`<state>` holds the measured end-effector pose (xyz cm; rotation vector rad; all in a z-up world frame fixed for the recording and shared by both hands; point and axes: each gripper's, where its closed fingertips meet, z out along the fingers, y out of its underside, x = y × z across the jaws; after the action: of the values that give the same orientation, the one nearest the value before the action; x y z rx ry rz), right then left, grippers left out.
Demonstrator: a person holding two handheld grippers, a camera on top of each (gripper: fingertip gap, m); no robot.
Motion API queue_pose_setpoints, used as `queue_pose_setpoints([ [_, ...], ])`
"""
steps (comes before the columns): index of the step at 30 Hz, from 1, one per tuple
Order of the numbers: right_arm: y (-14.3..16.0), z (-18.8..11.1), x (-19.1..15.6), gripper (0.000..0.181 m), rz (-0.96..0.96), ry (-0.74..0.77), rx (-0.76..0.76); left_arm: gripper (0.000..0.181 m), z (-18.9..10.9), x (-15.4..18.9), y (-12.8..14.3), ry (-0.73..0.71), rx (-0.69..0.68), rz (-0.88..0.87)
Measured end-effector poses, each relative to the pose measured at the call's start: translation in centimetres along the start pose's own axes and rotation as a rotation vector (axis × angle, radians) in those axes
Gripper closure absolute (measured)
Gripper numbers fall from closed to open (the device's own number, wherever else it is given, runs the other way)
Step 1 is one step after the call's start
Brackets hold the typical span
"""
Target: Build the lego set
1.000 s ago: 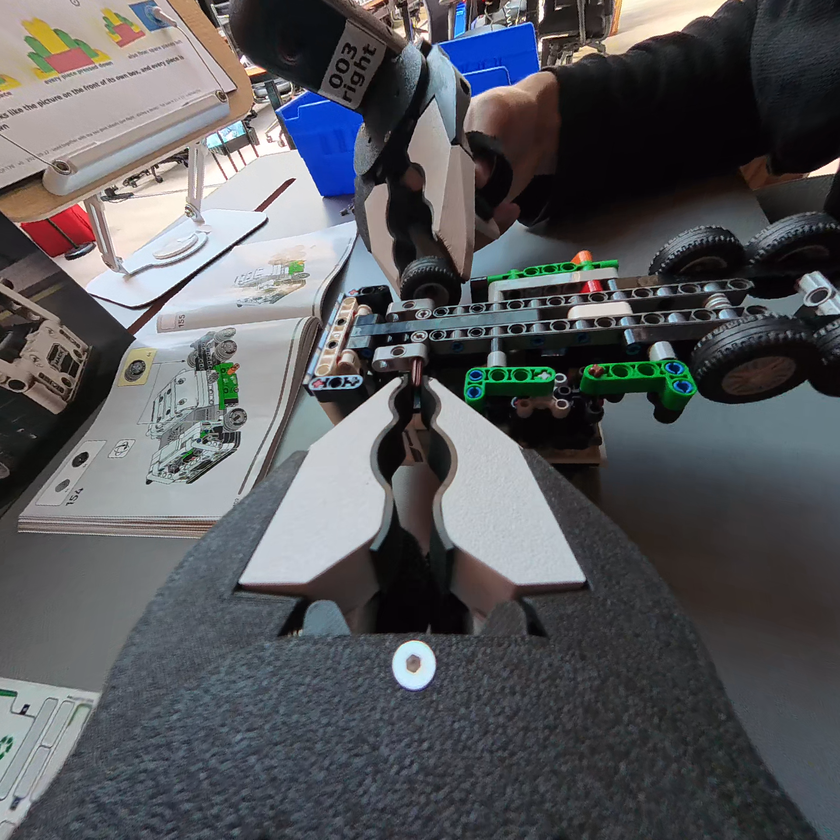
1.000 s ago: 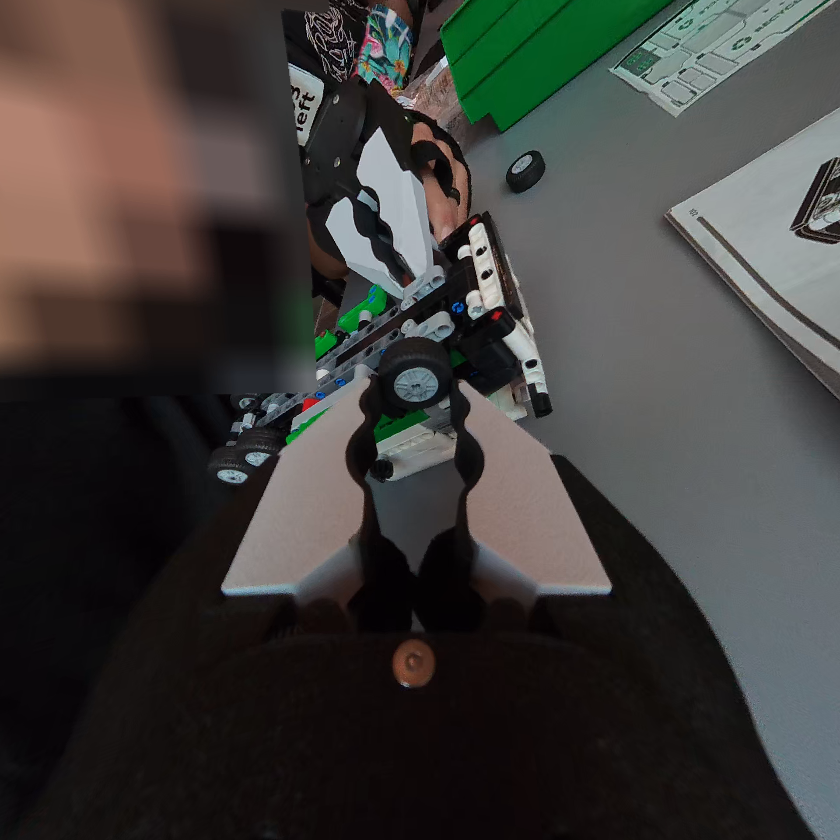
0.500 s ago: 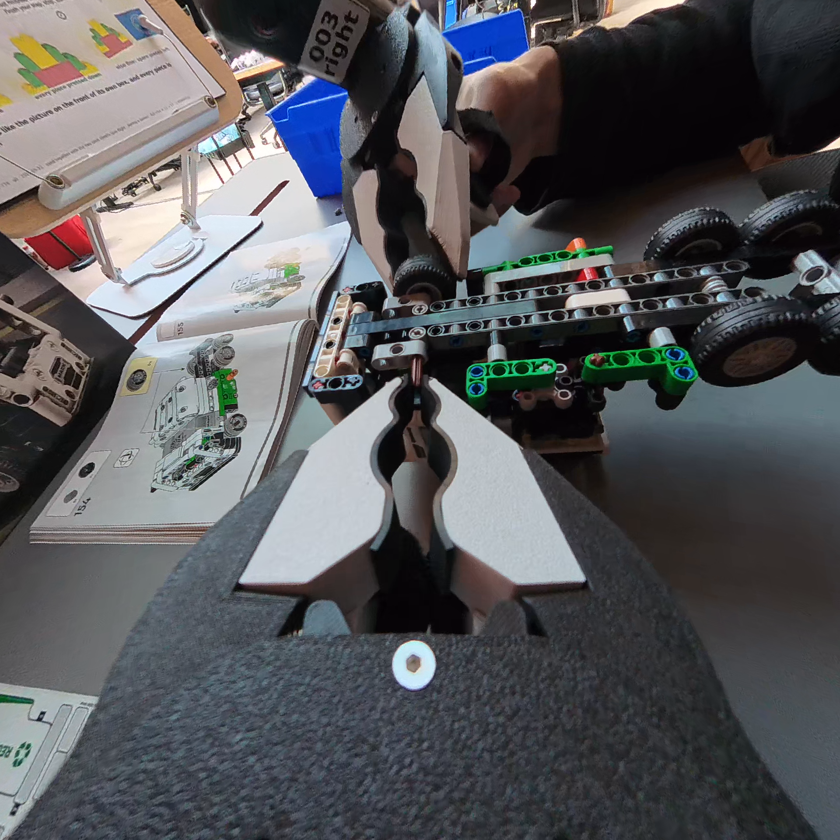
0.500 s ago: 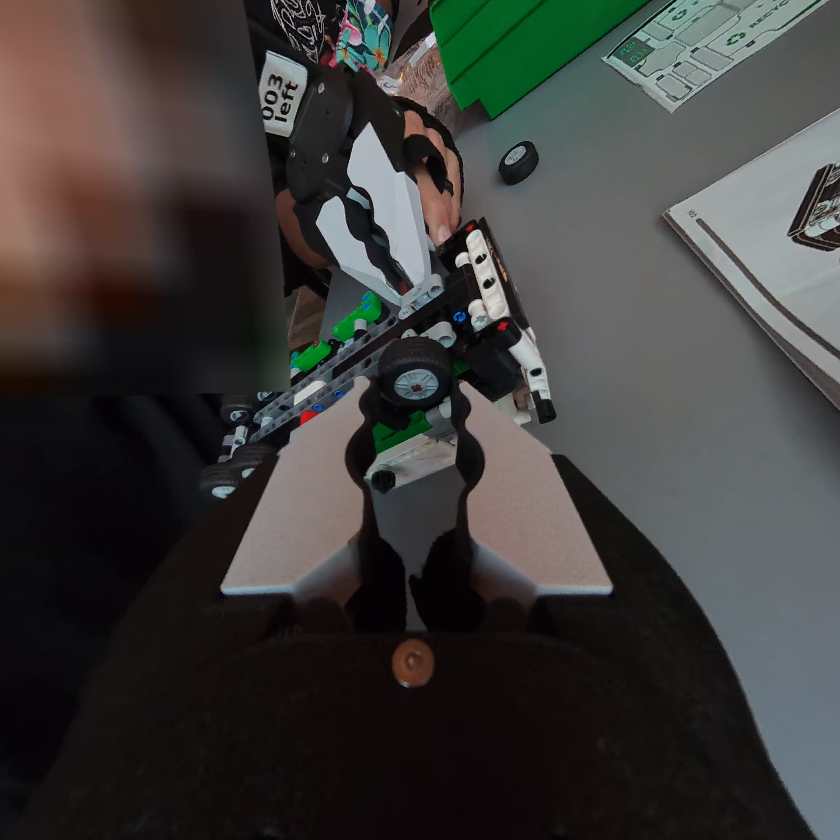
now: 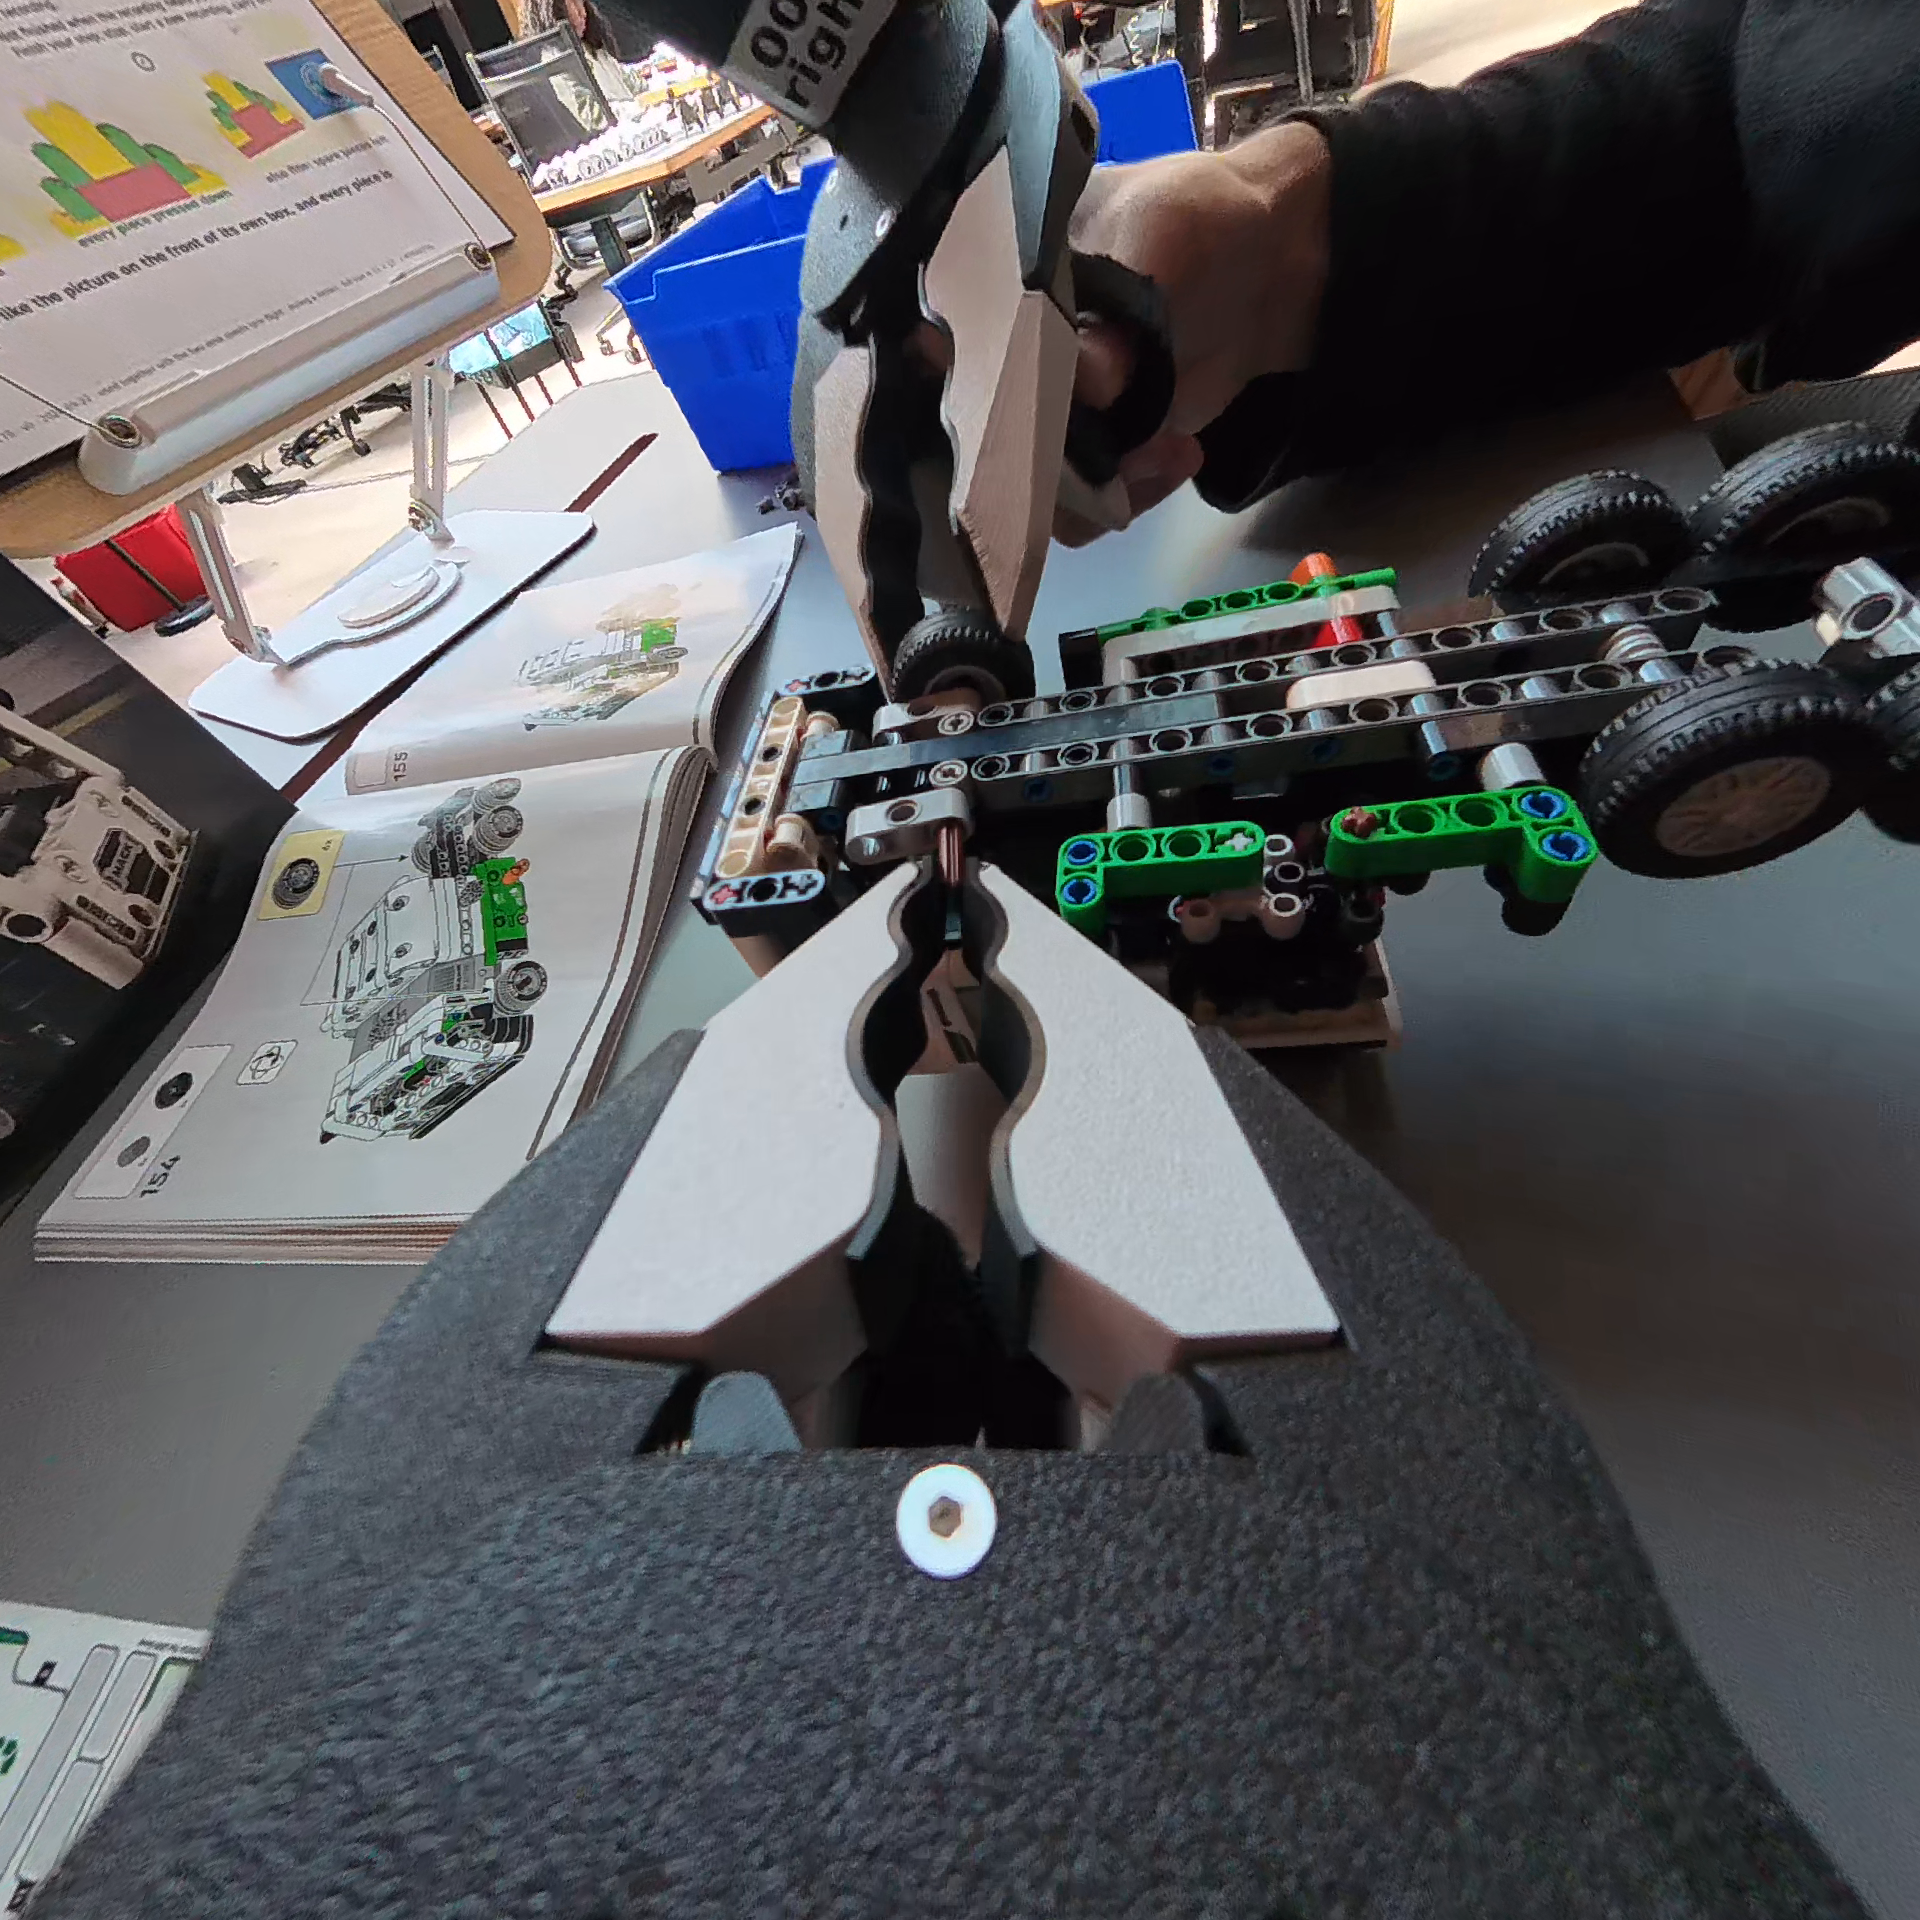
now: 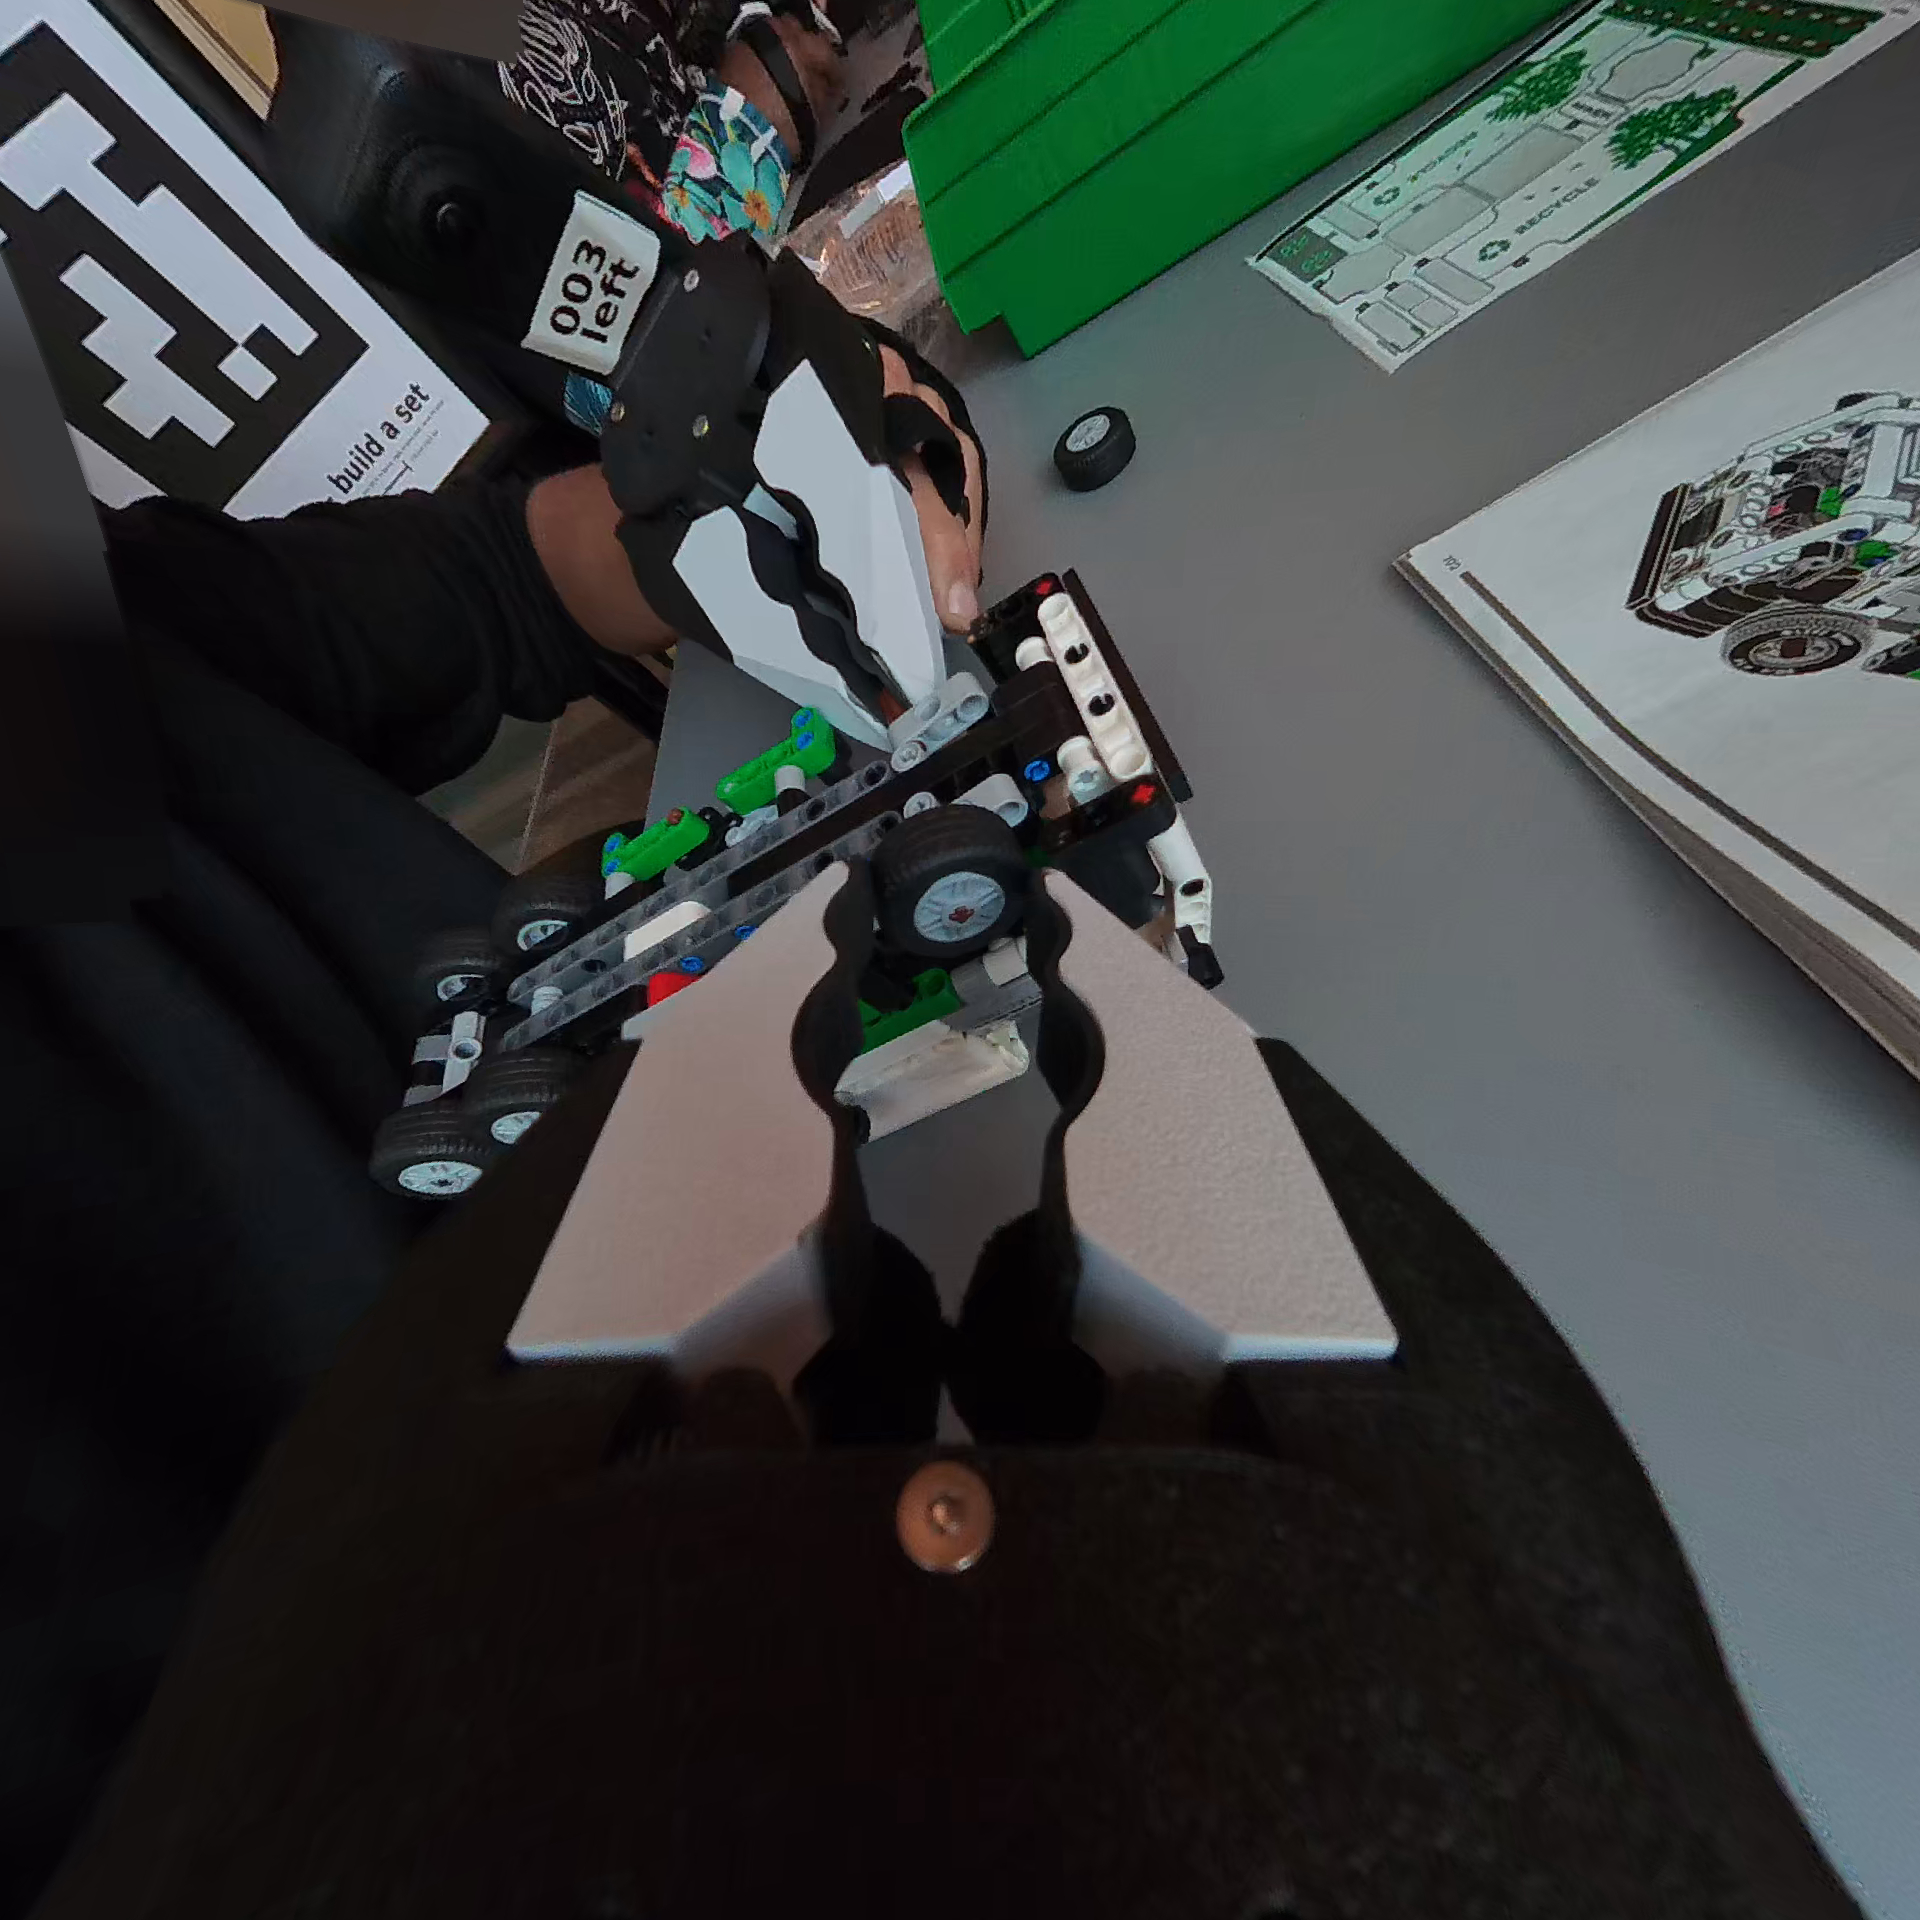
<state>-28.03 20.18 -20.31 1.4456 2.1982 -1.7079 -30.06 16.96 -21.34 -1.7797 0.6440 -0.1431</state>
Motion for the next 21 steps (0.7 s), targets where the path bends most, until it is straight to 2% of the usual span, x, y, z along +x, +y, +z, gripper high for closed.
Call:
queue_pose_setpoints([
  [4, 0.1, -0.1, -0.1, 0.152, 0.004, 0.016, 0.009, 0.18, 0.1, -0.2, 0.1, -0.006, -0.003, -0.004],
  [8, 0.4, -0.9, -0.3, 0.155, -0.103, 0.075, -0.013, 0.18, 0.1, -0.2, 0.2, 0.011, 0.002, -0.027],
  [10, 0.7, -2.0, -0.5, 0.154, -0.139, 0.098, -0.007, 0.171, -0.7, -0.9, 0.3, 0.006, -0.011, -0.034],
  [12, 0.9, -3.4, 0.0, 0.154, -0.209, 0.176, 0.026, 0.171, -3.1, -3.0, -1.1, -0.055, 0.044, -0.047],
  [14, 1.5, -4.6, 0.5, 0.155, -0.233, 0.24, 0.045, 0.171, -6.9, -5.5, -3.8, -0.101, 0.175, -0.139],
  [16, 2.2, -5.5, 0.7, 0.158, -0.202, 0.253, 0.072, 0.17, -10.0, -6.2, -4.8, -0.057, 0.191, -0.244],
  [18, 2.5, -6.1, 0.8, 0.16, -0.155, 0.236, 0.132, 0.159, -11.1, -6.4, -2.3, -0.064, 0.0, -0.359],
  [21, 2.8, -6.5, 0.8, 0.161, -0.125, 0.208, 0.172, 0.146, -13.3, -8.0, 6.3, -0.301, -0.519, -0.36],
])
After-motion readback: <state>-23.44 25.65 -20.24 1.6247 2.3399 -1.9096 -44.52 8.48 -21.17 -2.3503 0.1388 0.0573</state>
